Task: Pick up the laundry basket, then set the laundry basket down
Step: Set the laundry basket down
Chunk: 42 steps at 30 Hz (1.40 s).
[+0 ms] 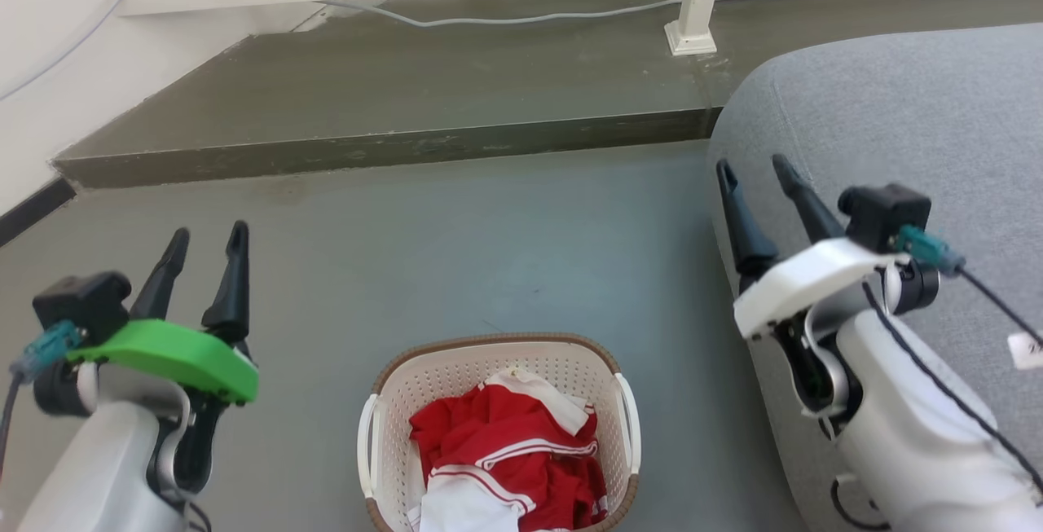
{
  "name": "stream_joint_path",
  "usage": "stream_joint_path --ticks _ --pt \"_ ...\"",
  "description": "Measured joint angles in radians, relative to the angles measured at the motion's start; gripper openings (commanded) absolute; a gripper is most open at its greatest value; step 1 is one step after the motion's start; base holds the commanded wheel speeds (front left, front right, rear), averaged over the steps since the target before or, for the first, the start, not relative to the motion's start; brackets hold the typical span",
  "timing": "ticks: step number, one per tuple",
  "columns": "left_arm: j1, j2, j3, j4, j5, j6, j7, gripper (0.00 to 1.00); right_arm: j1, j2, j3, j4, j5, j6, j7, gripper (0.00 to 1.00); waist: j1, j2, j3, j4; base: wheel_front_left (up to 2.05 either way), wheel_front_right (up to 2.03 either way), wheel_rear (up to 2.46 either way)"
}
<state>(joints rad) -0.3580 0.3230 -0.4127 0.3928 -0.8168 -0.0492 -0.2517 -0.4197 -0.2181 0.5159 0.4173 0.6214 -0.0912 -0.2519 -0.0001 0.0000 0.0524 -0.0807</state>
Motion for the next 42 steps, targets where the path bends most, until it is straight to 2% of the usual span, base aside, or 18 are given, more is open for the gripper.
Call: stream_joint_path --ticks 3,10,20,28,42 --pt "0.056 -0.004 0.041 -0.026 0.046 0.02 0.0 1.0 0.053 0.001 -0.012 -0.037 -0.04 0.0 0.0 1.0 0.0 0.0 -0.003 0.0 0.0 0.0 0.0" --pt "0.155 -0.043 0.12 -0.099 0.115 0.033 0.0 1.0 0.117 0.001 -0.074 -0.12 -0.118 -0.009 0.0 1.0 0.0 0.0 -0.009 0.0 0.0 0.0 0.0" --pt "0.246 -0.099 0.177 -0.171 0.182 0.03 0.0 1.0 0.215 0.036 -0.124 -0.167 -0.165 -0.016 0.0 1.0 0.0 0.0 -0.012 0.001 0.0 0.0 0.0" --pt "0.285 -0.13 0.207 -0.204 0.233 0.004 0.0 1.0 0.252 0.053 -0.143 -0.186 -0.2 -0.015 0.0 1.0 0.0 0.0 -0.012 0.001 0.0 0.0 0.0" --pt "0.323 -0.174 0.25 -0.218 0.287 -0.03 0.0 1.0 0.292 0.072 -0.177 -0.2 -0.244 0.009 0.0 1.0 0.0001 0.0 -0.012 0.003 0.0 0.0 0.0"
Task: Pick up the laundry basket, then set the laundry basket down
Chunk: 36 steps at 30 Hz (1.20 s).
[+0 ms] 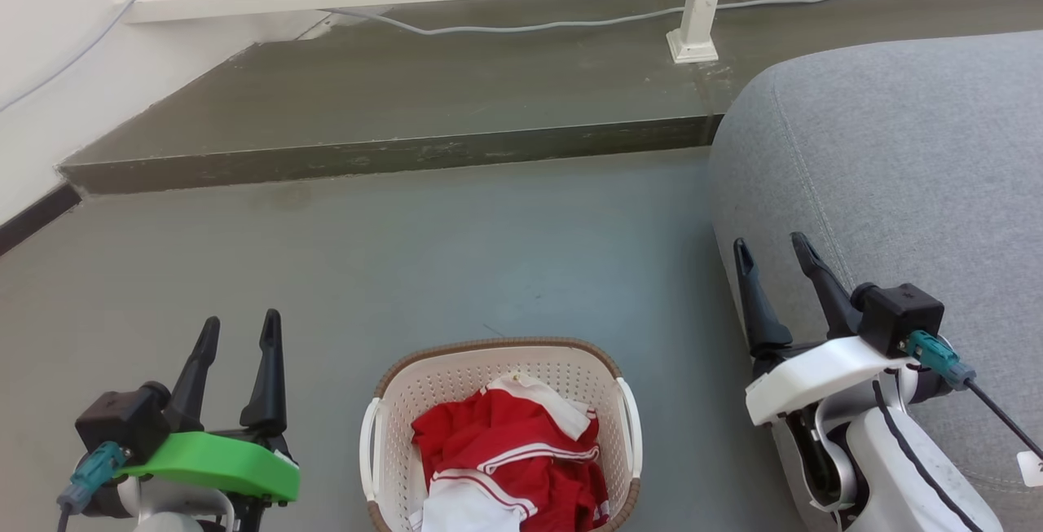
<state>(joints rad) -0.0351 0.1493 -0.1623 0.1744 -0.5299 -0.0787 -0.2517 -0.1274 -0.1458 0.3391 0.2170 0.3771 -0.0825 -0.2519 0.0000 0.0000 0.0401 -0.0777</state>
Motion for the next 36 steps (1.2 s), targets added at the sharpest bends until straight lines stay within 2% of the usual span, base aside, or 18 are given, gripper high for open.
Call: stream_joint_path --ticks 33,34,36 --pt "0.016 -0.033 0.033 -0.012 0.113 -0.037 0.0 1.0 0.018 0.044 -0.055 0.011 -0.062 0.056 0.0 1.0 0.0 0.0 0.005 -0.005 0.0 0.0 0.0" --pt "0.016 -0.034 0.032 -0.01 0.112 -0.04 0.0 0.0 0.018 0.045 -0.057 0.011 -0.063 0.056 0.0 0.0 0.0 0.0 0.005 -0.006 0.0 0.0 0.0" --pt "0.018 -0.04 0.028 0.009 0.112 -0.04 0.002 0.0 0.023 0.049 -0.056 0.025 -0.063 0.056 0.0 0.0 0.0 0.0 0.005 -0.006 0.0 0.0 0.0"
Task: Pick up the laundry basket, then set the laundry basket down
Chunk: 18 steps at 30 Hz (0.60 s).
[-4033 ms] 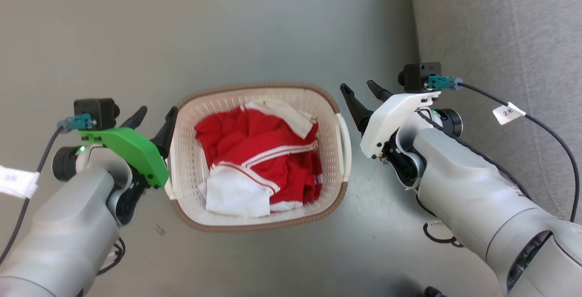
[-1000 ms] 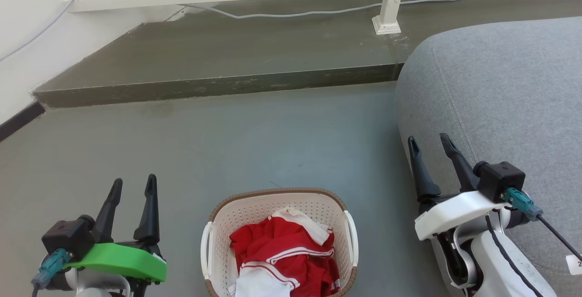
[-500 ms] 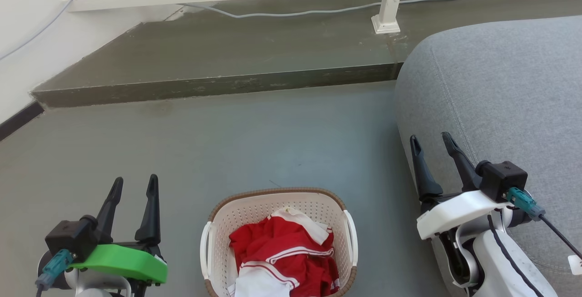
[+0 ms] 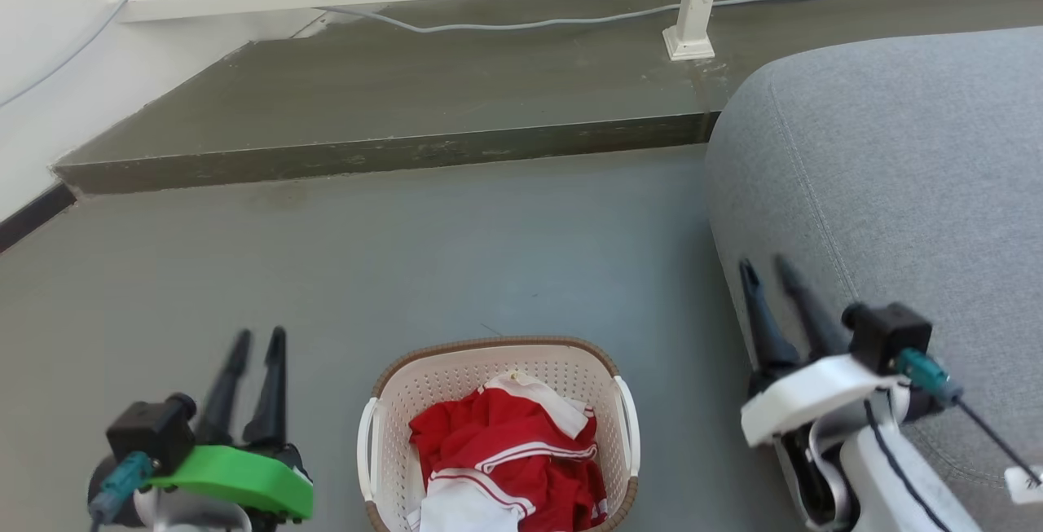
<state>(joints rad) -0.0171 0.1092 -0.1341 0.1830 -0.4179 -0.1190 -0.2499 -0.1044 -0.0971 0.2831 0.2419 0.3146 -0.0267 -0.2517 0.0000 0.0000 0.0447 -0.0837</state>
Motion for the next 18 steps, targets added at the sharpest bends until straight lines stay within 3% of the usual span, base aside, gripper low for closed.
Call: stream_joint_path --ticks 7,18 --pt "0.017 -0.021 -0.004 0.036 -0.015 0.0 0.009 0.0 0.049 0.007 0.002 0.033 0.017 0.0 0.002 0.0 0.0 0.0 -0.001 0.001 0.0 0.0 0.0" --pt "0.017 -0.024 0.01 0.039 -0.171 0.0 0.046 0.0 0.05 0.012 -0.031 0.024 0.177 0.018 0.029 0.0 0.0 0.0 -0.006 0.012 0.0 0.0 0.0"
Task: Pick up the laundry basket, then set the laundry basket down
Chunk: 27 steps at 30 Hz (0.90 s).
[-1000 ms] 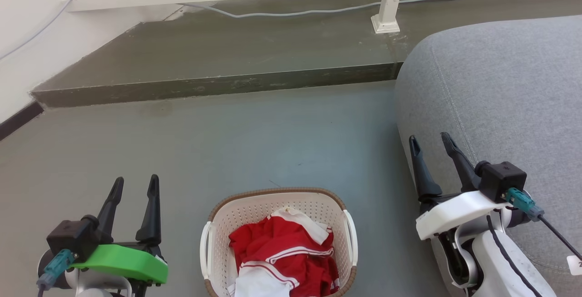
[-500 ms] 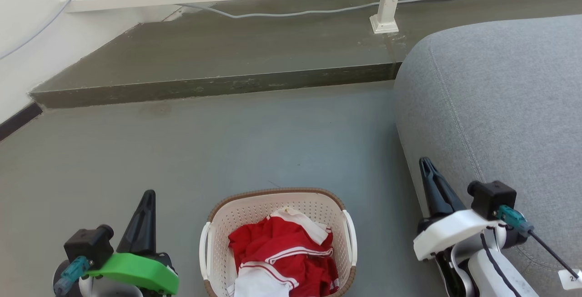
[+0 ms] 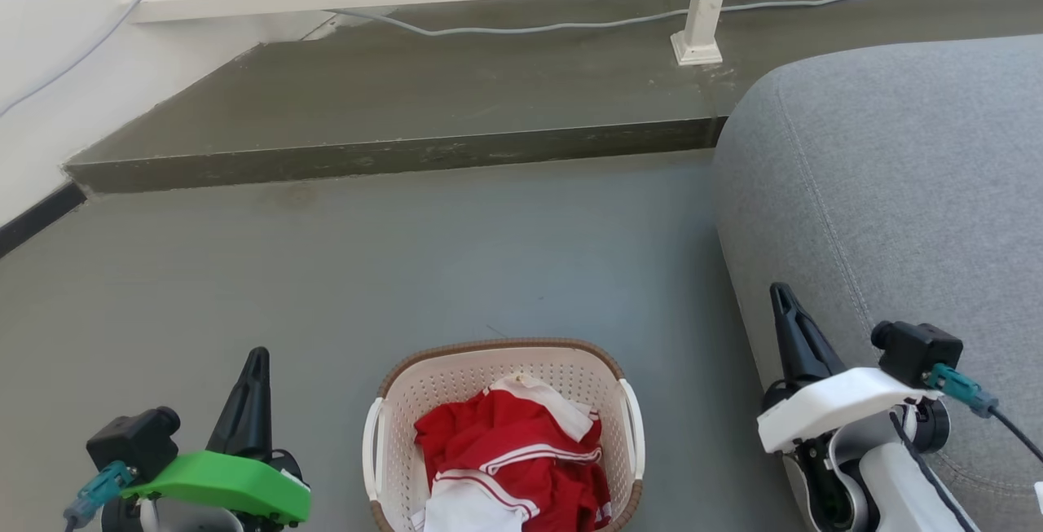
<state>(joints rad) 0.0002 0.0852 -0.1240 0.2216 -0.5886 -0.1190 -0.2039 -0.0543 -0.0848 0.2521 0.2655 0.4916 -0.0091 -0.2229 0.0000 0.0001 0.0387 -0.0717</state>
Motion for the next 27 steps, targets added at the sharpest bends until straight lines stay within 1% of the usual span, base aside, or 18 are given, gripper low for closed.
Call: stream_joint_path --ticks 4,6,12,14,19,22,27 --pt "0.0 -0.001 0.01 0.001 -0.037 0.0 0.012 0.0 0.0 0.004 -0.019 -0.001 0.063 0.001 0.015 0.0 0.0 0.0 -0.002 0.004 0.0 0.0 0.0" --pt "0.0 -0.002 0.017 0.002 -0.067 0.0 0.02 0.0 0.0 0.005 -0.026 -0.001 0.083 0.009 0.023 0.0 0.0 0.0 -0.002 0.005 0.0 0.0 0.0" --pt "0.0 -0.006 0.028 0.005 -0.136 0.0 0.042 0.0 0.0 0.008 -0.052 -0.002 0.159 0.012 0.043 0.0 0.0 0.0 -0.005 0.011 0.0 0.0 0.0" --pt "0.0 -0.006 0.032 0.007 -0.152 0.0 0.05 0.0 0.0 0.008 -0.058 -0.002 0.188 0.018 0.05 0.0 0.0 0.0 -0.006 0.012 0.0 0.0 0.0" --pt "-0.001 -0.008 0.044 0.012 -0.213 0.0 0.069 0.0 0.0 0.008 -0.079 -0.002 0.253 0.021 0.071 0.0 0.0 0.0 -0.008 0.016 0.0 0.0 0.0" --pt "-0.001 -0.009 0.052 0.015 -0.251 0.0 0.08 0.0 0.0 0.008 -0.09 -0.002 0.291 0.031 0.08 0.0 0.0 0.0 -0.009 0.019 0.0 0.0 0.0" --pt "-0.002 -0.011 0.061 0.02 -0.308 0.0 0.098 0.0 0.0 0.008 -0.11 -0.002 0.357 0.035 0.096 0.0 0.0 0.0 -0.011 0.023 0.0 0.0 0.0"
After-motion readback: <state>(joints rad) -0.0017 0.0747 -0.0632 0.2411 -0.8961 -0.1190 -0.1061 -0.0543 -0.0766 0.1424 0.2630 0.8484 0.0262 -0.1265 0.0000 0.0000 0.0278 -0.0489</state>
